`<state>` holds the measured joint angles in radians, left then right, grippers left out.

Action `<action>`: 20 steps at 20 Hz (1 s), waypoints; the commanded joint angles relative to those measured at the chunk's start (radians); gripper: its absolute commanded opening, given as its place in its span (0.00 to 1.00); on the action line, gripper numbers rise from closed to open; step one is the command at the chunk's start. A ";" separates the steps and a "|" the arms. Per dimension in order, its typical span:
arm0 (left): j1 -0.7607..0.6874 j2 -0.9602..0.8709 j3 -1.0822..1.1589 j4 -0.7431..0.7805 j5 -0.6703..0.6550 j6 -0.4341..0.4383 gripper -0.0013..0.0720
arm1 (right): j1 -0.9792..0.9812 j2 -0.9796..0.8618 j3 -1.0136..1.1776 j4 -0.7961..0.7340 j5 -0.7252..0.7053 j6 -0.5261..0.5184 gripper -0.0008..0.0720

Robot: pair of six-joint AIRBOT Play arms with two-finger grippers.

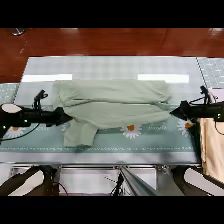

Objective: Fold the shirts.

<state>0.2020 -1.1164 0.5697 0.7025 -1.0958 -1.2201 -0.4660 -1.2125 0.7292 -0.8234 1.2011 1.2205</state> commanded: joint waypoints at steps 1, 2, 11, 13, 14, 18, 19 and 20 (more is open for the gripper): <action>0.003 -0.036 0.167 -0.003 0.006 -0.027 0.05 | 0.000 -0.035 0.167 -0.010 0.027 0.023 0.04; 0.000 -0.075 0.225 -0.003 0.021 -0.053 0.05 | 0.001 -0.063 0.203 0.011 0.032 0.023 0.04; -0.068 -0.568 0.835 -0.003 -0.070 -0.260 0.05 | 0.144 -0.365 0.511 0.058 -0.078 0.119 0.04; -0.068 -0.652 0.944 -0.003 -0.113 -0.271 0.05 | 0.146 -0.420 0.573 0.059 -0.076 0.133 0.04; -0.068 -0.691 0.985 -0.003 -0.136 -0.271 0.05 | 0.146 -0.446 0.598 0.060 -0.077 0.133 0.04; -0.063 -0.800 1.071 -0.003 -0.164 -0.293 0.05 | 0.145 -0.526 0.660 0.066 -0.090 0.152 0.04; -0.061 -0.813 1.073 -0.003 -0.162 -0.293 0.05 | 0.145 -0.538 0.660 0.076 -0.102 0.152 0.04; -0.058 -0.822 1.073 -0.003 -0.161 -0.293 0.05 | 0.145 -0.551 0.660 0.088 -0.113 0.153 0.04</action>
<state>0.1394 -1.8816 1.6005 0.6994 -1.2392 -1.4994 -0.3229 -1.7157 1.3617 -0.7578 1.1149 1.3621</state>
